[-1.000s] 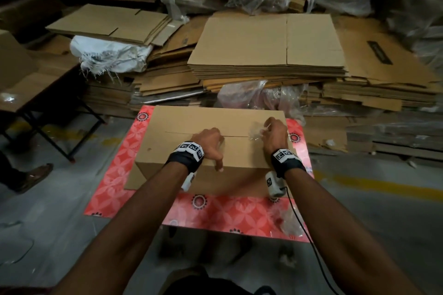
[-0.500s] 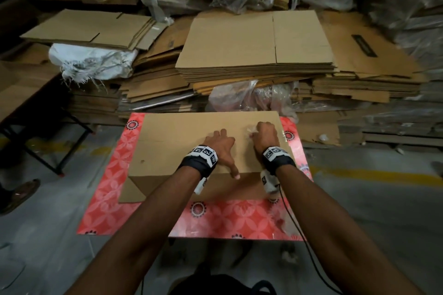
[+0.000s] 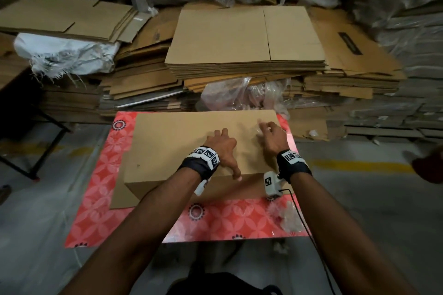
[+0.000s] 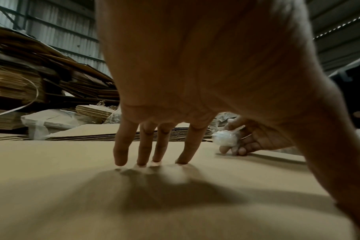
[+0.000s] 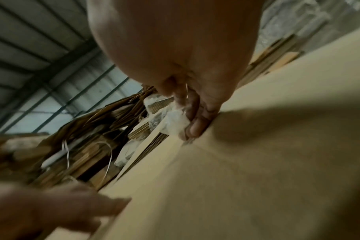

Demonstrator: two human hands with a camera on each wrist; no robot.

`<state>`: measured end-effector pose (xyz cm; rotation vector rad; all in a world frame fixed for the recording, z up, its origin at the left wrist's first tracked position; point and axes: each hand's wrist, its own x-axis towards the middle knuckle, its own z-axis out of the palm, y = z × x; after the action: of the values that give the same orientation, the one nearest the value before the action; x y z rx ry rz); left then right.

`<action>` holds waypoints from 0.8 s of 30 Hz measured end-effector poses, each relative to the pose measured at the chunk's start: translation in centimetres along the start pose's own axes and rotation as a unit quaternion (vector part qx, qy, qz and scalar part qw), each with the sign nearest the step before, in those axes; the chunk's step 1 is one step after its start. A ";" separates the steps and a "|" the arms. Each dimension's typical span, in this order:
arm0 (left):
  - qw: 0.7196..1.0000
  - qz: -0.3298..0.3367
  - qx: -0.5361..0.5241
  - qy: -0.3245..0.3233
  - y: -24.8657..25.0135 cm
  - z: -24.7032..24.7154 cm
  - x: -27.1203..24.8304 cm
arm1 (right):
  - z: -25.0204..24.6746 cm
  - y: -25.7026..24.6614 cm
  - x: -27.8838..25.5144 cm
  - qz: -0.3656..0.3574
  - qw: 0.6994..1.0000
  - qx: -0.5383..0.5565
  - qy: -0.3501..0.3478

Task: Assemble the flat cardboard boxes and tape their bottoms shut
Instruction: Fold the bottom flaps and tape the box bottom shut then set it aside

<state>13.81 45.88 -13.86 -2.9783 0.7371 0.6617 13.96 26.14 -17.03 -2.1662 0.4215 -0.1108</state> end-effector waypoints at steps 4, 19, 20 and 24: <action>1.000 0.005 0.005 0.003 -0.1 0.2 0.1 | 1.4 0.8 0.1 -0.021 0.983 -0.181 0.013; 0.998 0.048 -0.038 0.004 4.6 -0.4 1.4 | -0.3 2.6 0.4 -0.149 0.933 -0.323 0.051; 0.999 0.040 -0.032 0.003 5.1 -0.1 1.6 | -0.3 2.7 0.1 -0.157 0.925 -0.344 0.045; 0.999 0.010 -0.022 0.021 6.2 0.8 2.3 | -0.9 2.9 0.5 -0.158 0.929 -0.333 0.017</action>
<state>12.57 39.44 -14.89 -3.0373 0.7643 0.6265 13.44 23.71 -18.80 -2.8997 0.1244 -0.2075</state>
